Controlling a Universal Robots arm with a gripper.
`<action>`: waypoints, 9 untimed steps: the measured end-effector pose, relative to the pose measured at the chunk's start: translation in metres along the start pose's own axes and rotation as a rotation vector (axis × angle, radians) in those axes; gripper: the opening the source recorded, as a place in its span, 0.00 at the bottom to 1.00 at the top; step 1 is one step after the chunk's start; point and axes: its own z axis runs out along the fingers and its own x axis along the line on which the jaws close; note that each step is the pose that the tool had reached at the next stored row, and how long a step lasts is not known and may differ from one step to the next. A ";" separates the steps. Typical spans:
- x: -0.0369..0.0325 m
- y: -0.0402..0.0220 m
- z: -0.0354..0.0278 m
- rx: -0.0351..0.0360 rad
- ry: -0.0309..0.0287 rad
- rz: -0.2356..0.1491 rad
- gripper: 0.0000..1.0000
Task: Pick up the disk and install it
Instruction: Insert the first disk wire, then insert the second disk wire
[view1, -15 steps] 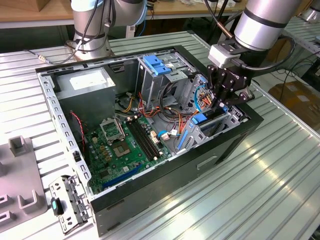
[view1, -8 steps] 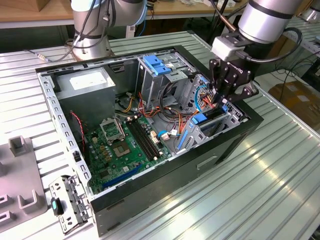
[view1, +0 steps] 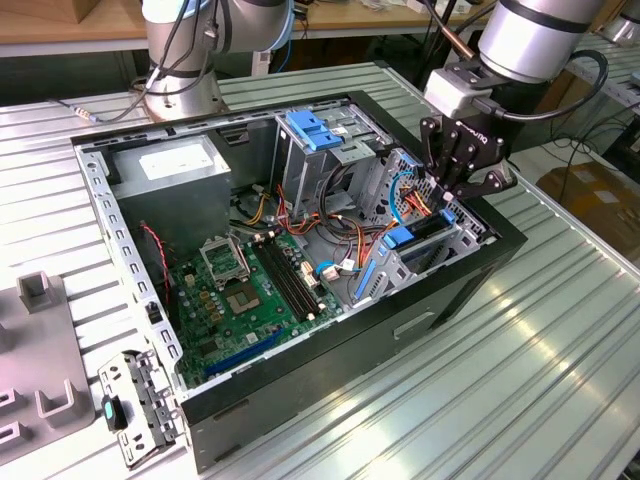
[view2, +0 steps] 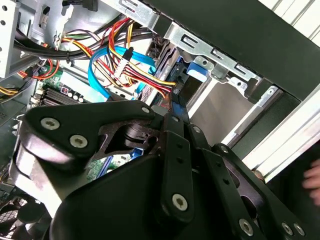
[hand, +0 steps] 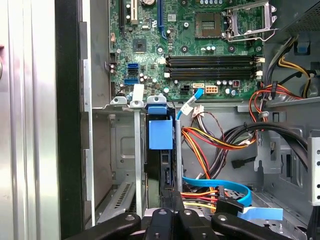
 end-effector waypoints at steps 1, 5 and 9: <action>0.0000 0.0000 0.0000 0.0000 0.0000 0.000 0.11; 0.0000 0.0000 0.0000 0.0002 -0.0001 0.000 0.11; 0.0000 0.0000 0.0000 0.0003 0.0000 0.000 0.11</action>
